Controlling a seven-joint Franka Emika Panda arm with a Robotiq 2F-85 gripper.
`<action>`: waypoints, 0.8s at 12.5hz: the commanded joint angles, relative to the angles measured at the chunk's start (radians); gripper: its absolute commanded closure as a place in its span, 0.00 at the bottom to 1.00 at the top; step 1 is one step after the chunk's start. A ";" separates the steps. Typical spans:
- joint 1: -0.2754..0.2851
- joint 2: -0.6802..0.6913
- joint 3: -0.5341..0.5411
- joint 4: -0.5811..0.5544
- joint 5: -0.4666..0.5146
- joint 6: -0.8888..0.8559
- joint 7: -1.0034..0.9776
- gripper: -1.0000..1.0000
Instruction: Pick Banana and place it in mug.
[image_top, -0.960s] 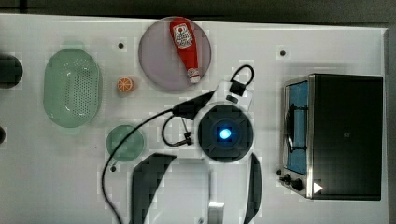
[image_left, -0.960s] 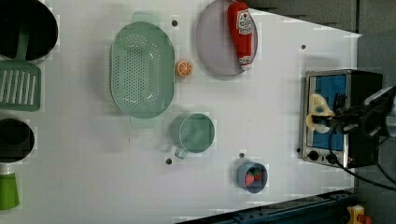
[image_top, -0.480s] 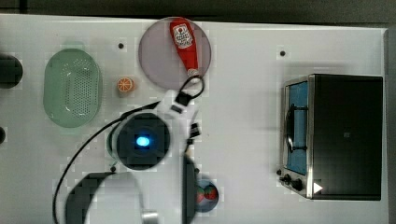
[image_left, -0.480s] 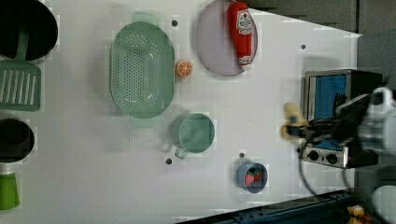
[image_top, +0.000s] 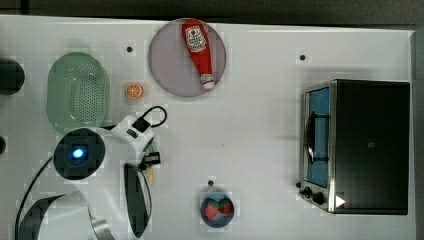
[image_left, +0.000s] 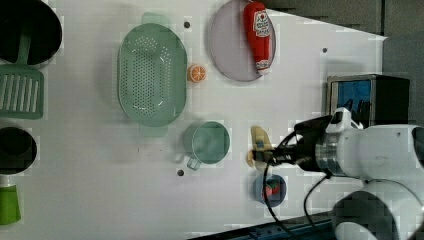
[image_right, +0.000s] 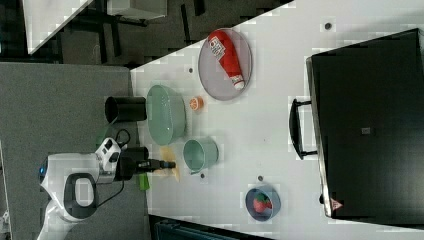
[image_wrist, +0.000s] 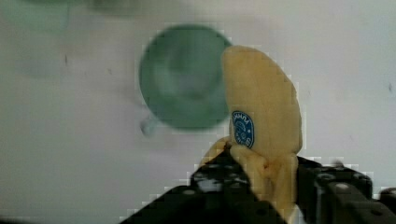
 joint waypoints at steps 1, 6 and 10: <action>-0.010 0.074 0.044 0.012 0.004 0.115 0.175 0.68; -0.010 0.214 0.057 0.010 -0.023 0.247 0.201 0.68; -0.010 0.253 0.049 -0.008 -0.090 0.336 0.203 0.29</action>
